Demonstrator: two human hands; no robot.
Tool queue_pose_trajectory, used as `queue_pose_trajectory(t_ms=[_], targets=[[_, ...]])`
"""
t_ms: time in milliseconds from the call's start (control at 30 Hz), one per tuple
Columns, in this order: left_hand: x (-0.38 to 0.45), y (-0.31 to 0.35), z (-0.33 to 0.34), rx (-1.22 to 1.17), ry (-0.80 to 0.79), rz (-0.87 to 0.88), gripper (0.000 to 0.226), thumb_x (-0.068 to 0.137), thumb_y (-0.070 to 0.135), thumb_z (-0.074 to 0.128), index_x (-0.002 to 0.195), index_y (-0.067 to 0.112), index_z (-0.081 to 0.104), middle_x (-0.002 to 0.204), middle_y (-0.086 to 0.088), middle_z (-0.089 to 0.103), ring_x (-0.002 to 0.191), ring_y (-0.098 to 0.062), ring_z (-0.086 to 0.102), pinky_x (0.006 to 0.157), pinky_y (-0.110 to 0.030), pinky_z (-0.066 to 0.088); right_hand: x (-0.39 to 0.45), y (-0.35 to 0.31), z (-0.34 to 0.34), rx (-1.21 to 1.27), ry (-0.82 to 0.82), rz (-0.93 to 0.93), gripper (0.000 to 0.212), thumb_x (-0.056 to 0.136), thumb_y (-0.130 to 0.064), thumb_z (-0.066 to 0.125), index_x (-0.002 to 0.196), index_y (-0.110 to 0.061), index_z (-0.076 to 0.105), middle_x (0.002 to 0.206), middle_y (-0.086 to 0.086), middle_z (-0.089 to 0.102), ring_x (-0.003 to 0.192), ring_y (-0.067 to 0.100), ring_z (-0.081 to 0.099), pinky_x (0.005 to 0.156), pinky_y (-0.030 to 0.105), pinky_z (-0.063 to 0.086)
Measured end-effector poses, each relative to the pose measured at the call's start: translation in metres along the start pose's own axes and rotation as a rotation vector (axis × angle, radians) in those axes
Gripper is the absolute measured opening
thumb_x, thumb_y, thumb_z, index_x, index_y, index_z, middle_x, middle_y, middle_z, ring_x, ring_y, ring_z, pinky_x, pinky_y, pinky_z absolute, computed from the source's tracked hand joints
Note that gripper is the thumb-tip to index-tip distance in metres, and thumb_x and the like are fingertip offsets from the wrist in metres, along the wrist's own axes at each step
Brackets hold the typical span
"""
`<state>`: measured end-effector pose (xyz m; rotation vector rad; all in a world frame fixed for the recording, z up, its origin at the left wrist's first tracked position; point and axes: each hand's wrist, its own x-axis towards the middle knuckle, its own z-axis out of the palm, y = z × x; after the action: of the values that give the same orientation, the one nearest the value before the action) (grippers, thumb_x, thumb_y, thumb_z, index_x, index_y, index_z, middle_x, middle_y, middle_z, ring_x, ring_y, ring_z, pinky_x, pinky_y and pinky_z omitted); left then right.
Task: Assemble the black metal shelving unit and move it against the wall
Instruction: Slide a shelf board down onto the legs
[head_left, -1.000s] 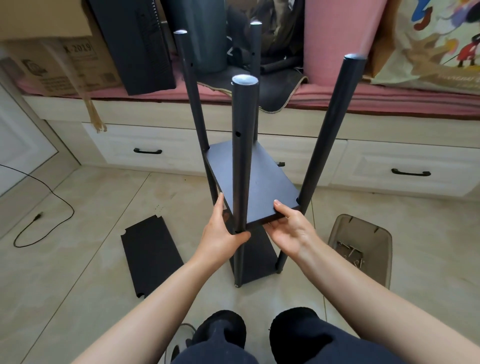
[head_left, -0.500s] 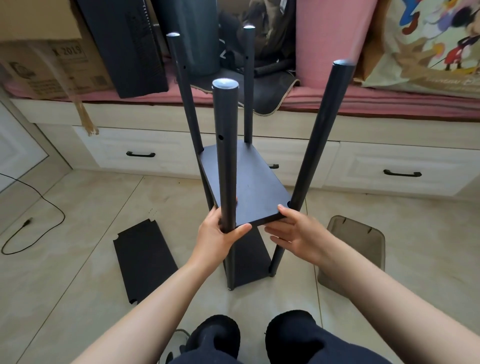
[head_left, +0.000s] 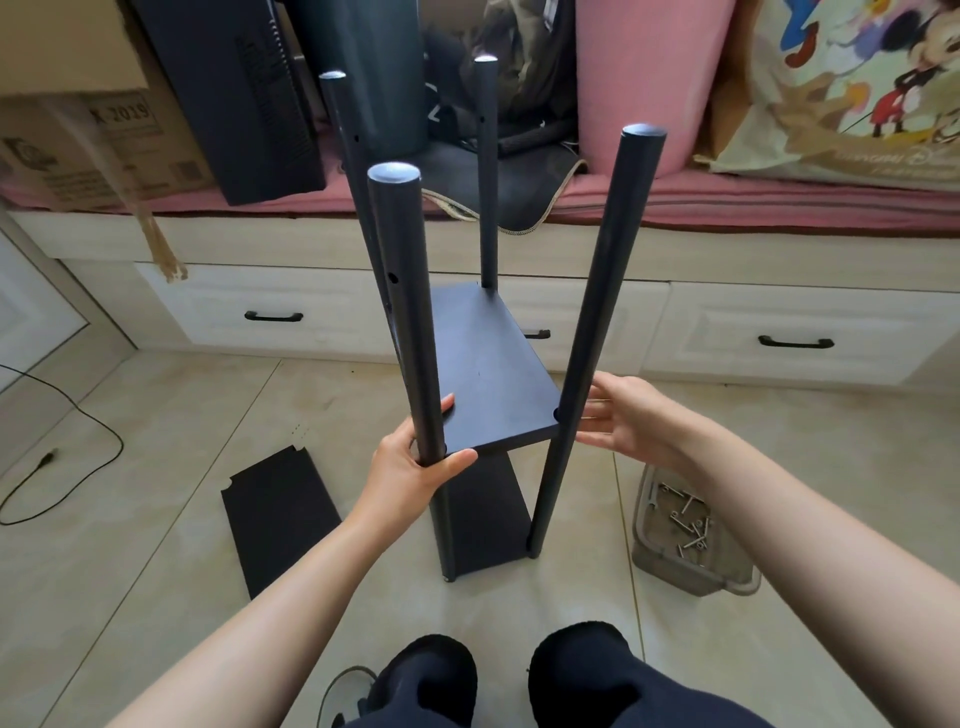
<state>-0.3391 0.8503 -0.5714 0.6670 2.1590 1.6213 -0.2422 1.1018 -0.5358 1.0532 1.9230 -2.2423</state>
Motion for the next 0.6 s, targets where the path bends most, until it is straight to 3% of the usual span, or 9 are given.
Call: queue_pose_trajectory(t_ms=[133, 167, 200, 367, 467, 500, 533, 567, 600], targets=[[0.003, -0.006, -0.022, 0.039, -0.080, 0.012, 0.063, 0.085, 0.023, 0.080, 0.139, 0.043, 0.053, 0.112, 0.017, 0.032, 0.111, -0.004, 0.030, 0.086, -0.005, 0.046, 0.009, -0.007, 0.020, -0.005, -0.039, 0.018, 0.036, 0.095, -0.043, 0.058, 0.079, -0.013, 0.071, 0.089, 0.014, 0.076, 0.083, 0.031, 0.075, 0.072, 0.041, 0.061], [0.004, -0.007, -0.029, 0.065, -0.100, 0.015, 0.062, 0.086, 0.023, 0.079, 0.137, 0.047, 0.052, 0.095, 0.025, 0.025, 0.110, -0.011, 0.042, 0.088, -0.008, 0.047, 0.011, -0.008, 0.024, -0.018, -0.047, 0.030, 0.035, 0.095, -0.042, 0.057, 0.084, -0.011, 0.068, 0.086, 0.014, 0.076, 0.082, 0.032, 0.075, 0.070, 0.042, 0.061], [0.006, -0.009, -0.036, 0.092, -0.113, 0.011, 0.061, 0.086, 0.024, 0.079, 0.134, 0.051, 0.052, 0.078, 0.024, 0.029, 0.063, -0.005, 0.051, 0.082, -0.006, 0.046, 0.013, -0.008, 0.028, -0.025, -0.060, 0.036, 0.034, 0.096, -0.041, 0.056, 0.088, -0.009, 0.067, 0.086, 0.014, 0.076, 0.083, 0.033, 0.075, 0.070, 0.042, 0.061], [0.013, -0.008, -0.056, 0.156, -0.166, 0.013, 0.059, 0.088, 0.023, 0.077, 0.135, 0.047, 0.052, 0.056, 0.021, 0.038, 0.062, -0.001, 0.051, 0.085, -0.012, 0.041, 0.020, -0.012, 0.045, -0.008, -0.172, -0.004, 0.039, 0.099, -0.039, 0.056, 0.109, -0.004, 0.068, 0.103, 0.012, 0.073, 0.094, 0.031, 0.072, 0.075, 0.040, 0.060], [0.014, -0.008, -0.061, 0.167, -0.214, 0.028, 0.060, 0.088, 0.023, 0.076, 0.138, 0.044, 0.051, 0.075, 0.031, 0.020, 0.081, -0.001, 0.063, 0.090, -0.017, 0.038, 0.023, -0.015, 0.053, -0.024, -0.191, -0.025, 0.025, 0.100, -0.025, 0.055, 0.108, -0.006, 0.069, 0.105, 0.009, 0.072, 0.100, 0.031, 0.068, 0.092, 0.049, 0.054], [0.016, -0.007, -0.062, 0.165, -0.219, 0.029, 0.059, 0.088, 0.024, 0.076, 0.137, 0.045, 0.051, 0.065, 0.037, 0.035, 0.087, 0.001, 0.062, 0.091, -0.017, 0.039, 0.023, -0.015, 0.055, -0.018, -0.190, -0.021, 0.022, 0.100, -0.022, 0.055, 0.106, -0.007, 0.070, 0.105, 0.009, 0.073, 0.100, 0.030, 0.069, 0.094, 0.049, 0.053], [0.017, -0.007, -0.063, 0.163, -0.219, 0.029, 0.059, 0.088, 0.024, 0.076, 0.136, 0.047, 0.051, 0.094, 0.018, 0.069, 0.094, 0.003, 0.061, 0.094, -0.017, 0.038, 0.024, -0.015, 0.056, -0.018, -0.191, -0.017, 0.020, 0.100, -0.020, 0.055, 0.105, -0.008, 0.070, 0.103, 0.008, 0.073, 0.097, 0.029, 0.070, 0.091, 0.047, 0.055], [0.019, -0.007, -0.066, 0.173, -0.223, 0.024, 0.058, 0.088, 0.024, 0.076, 0.134, 0.050, 0.051, 0.117, 0.009, 0.035, 0.098, 0.004, 0.060, 0.096, -0.014, 0.038, 0.023, -0.015, 0.057, -0.025, -0.191, -0.015, 0.018, 0.100, -0.017, 0.055, 0.103, -0.008, 0.070, 0.099, 0.007, 0.074, 0.092, 0.027, 0.071, 0.083, 0.044, 0.059], [0.021, -0.006, -0.068, 0.182, -0.232, 0.019, 0.058, 0.088, 0.024, 0.076, 0.133, 0.051, 0.051, 0.104, 0.014, 0.071, 0.099, 0.006, 0.061, 0.094, -0.008, 0.038, 0.023, -0.015, 0.058, -0.034, -0.191, -0.013, 0.017, 0.100, -0.015, 0.054, 0.100, -0.008, 0.069, 0.094, 0.006, 0.075, 0.086, 0.025, 0.072, 0.074, 0.040, 0.060]])
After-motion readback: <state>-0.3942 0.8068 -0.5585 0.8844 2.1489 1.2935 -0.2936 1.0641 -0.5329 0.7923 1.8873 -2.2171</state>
